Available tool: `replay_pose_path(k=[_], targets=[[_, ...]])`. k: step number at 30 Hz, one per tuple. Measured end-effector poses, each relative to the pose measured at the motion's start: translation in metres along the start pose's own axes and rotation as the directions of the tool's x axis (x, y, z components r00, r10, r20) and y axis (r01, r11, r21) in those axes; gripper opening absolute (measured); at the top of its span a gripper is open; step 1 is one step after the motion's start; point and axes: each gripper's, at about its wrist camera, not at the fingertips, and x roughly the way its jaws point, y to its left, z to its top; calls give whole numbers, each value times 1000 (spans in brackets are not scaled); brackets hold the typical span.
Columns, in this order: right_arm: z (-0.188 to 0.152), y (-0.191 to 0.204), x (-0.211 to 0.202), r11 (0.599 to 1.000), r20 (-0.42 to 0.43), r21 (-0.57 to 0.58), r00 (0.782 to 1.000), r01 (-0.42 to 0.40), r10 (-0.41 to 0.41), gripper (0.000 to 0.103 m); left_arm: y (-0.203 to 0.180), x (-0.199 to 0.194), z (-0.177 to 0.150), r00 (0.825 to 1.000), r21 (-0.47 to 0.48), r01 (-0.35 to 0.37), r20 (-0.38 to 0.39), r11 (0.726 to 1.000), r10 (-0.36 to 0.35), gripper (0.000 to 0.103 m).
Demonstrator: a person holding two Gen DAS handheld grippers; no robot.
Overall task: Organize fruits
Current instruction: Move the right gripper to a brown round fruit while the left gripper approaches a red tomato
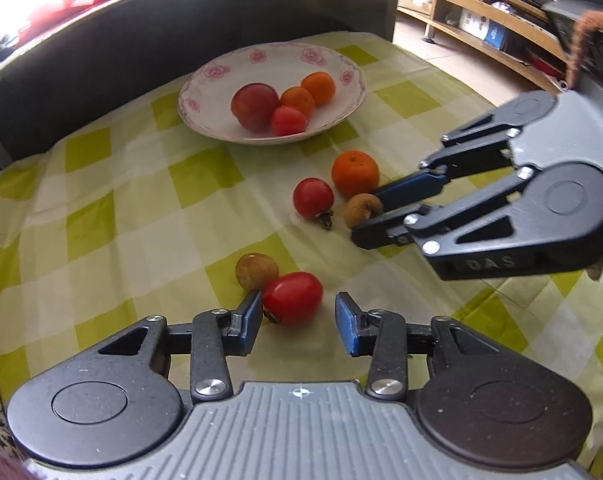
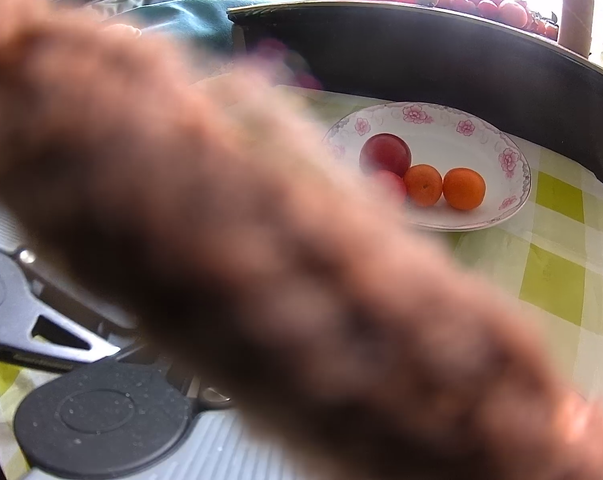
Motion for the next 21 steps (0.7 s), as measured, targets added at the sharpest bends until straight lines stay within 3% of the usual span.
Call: replay_pose_path(k=[4,14,21], targets=[[-4,0,-1,1000,-14,-12,1000,5,-5,46,4,6,3,1000,-39,9,-10,999,-10,43],[-11,-1,-7,1000,-39,-29,999,-5,4,46,-3,6,1,1000,-27,-3,-19,1000,3,41],[-26,6,-19,994,-40,-108,999,6,-10,46,-10,2,-6,1000,-5,11,-8,1000,-11,41]])
